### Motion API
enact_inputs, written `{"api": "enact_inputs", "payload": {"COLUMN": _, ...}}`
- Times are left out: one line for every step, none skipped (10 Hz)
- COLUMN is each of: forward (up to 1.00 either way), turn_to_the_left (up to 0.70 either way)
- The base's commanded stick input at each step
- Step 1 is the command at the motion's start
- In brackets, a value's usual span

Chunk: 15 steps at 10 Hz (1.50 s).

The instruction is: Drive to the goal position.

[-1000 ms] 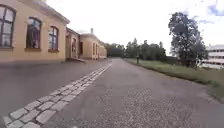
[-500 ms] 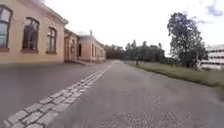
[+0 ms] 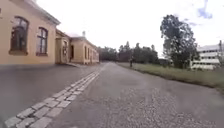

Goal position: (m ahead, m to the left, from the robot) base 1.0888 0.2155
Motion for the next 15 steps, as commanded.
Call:
{"api": "enact_inputs", "payload": {"forward": 0.7, "turn_to_the_left": 0.0}}
{"api": "enact_inputs", "payload": {"forward": 0.7, "turn_to_the_left": 0.0}}
{"api": "enact_inputs", "payload": {"forward": 0.7, "turn_to_the_left": 0.0}}
{"api": "enact_inputs", "payload": {"forward": 0.7, "turn_to_the_left": 0.0}}
{"api": "enact_inputs", "payload": {"forward": 0.7, "turn_to_the_left": 0.0}}
{"api": "enact_inputs", "payload": {"forward": 0.7, "turn_to_the_left": 0.0}}
{"api": "enact_inputs", "payload": {"forward": 0.7, "turn_to_the_left": 0.0}}
{"api": "enact_inputs", "payload": {"forward": 0.7, "turn_to_the_left": 0.0}}
{"api": "enact_inputs", "payload": {"forward": 0.7, "turn_to_the_left": 0.0}}
{"api": "enact_inputs", "payload": {"forward": 0.7, "turn_to_the_left": 0.0}}
{"api": "enact_inputs", "payload": {"forward": 0.7, "turn_to_the_left": 0.0}}
{"api": "enact_inputs", "payload": {"forward": 0.7, "turn_to_the_left": 0.0}}
{"api": "enact_inputs", "payload": {"forward": 0.7, "turn_to_the_left": 0.0}}
{"api": "enact_inputs", "payload": {"forward": 0.7, "turn_to_the_left": 0.0}}
{"api": "enact_inputs", "payload": {"forward": 0.7, "turn_to_the_left": 0.0}}
